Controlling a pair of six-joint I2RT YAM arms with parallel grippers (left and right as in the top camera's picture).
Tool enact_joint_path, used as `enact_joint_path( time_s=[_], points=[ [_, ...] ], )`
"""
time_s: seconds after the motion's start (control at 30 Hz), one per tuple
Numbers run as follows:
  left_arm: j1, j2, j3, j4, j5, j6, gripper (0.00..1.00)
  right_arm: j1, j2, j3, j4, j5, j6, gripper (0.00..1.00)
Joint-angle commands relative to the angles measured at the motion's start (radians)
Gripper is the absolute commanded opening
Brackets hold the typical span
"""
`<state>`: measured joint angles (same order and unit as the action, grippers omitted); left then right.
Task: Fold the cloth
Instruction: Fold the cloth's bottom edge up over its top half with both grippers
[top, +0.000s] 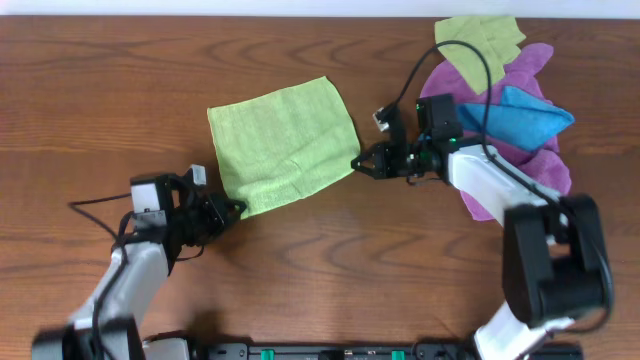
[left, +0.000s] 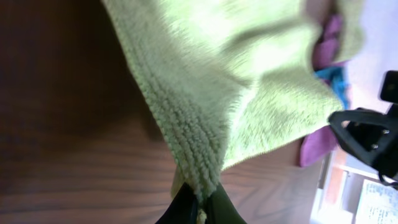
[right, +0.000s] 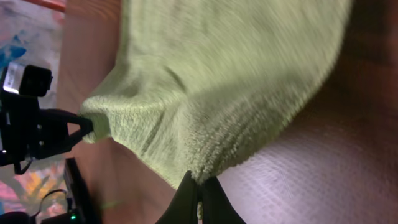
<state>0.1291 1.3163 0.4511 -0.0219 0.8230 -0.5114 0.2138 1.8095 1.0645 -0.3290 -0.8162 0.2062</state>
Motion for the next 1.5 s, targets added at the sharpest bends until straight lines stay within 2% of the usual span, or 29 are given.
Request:
enact_joint_path(
  time_s=[0.0, 0.13, 0.27, 0.4, 0.63, 0.8, 0.9, 1.0, 1.2, 1.47],
  points=[
    [0.001, -0.110, 0.005, -0.004, 0.015, -0.032, 0.06, 0.013, -0.091, 0.000, -0.024, -0.022, 0.006, 0.01],
    [0.001, -0.203, 0.005, -0.059, 0.008, -0.047, 0.06, 0.032, -0.186, 0.000, -0.089, 0.050, 0.006, 0.02],
    [0.001, -0.272, 0.005, -0.204, -0.029, -0.044, 0.06, 0.082, -0.264, 0.000, -0.179, 0.113, 0.002, 0.01],
    [0.001, -0.348, 0.005, -0.287, -0.030, -0.042, 0.06, 0.128, -0.294, 0.000, -0.233, 0.166, 0.003, 0.01],
    [0.001, -0.490, 0.005, -0.424, -0.181, -0.066, 0.06, 0.140, -0.299, 0.000, -0.221, 0.273, 0.023, 0.02],
    [0.001, -0.500, 0.005, -0.445, -0.183, -0.067, 0.06, 0.140, -0.299, 0.000, -0.201, 0.304, 0.037, 0.02],
    [0.001, -0.500, 0.005, -0.499, -0.177, -0.127, 0.06, 0.149, -0.299, 0.000, -0.194, 0.304, 0.052, 0.02],
    [0.001, -0.500, 0.005, -0.505, -0.216, -0.152, 0.06, 0.167, -0.298, 0.000, -0.168, 0.328, 0.052, 0.02],
    [0.001, -0.494, 0.005, -0.477, -0.393, -0.161, 0.06, 0.220, -0.243, 0.000, -0.058, 0.406, 0.051, 0.02],
    [0.001, -0.330, 0.005, -0.302, -0.417, -0.127, 0.06, 0.224, -0.111, 0.000, 0.069, 0.408, 0.094, 0.02]
  ],
)
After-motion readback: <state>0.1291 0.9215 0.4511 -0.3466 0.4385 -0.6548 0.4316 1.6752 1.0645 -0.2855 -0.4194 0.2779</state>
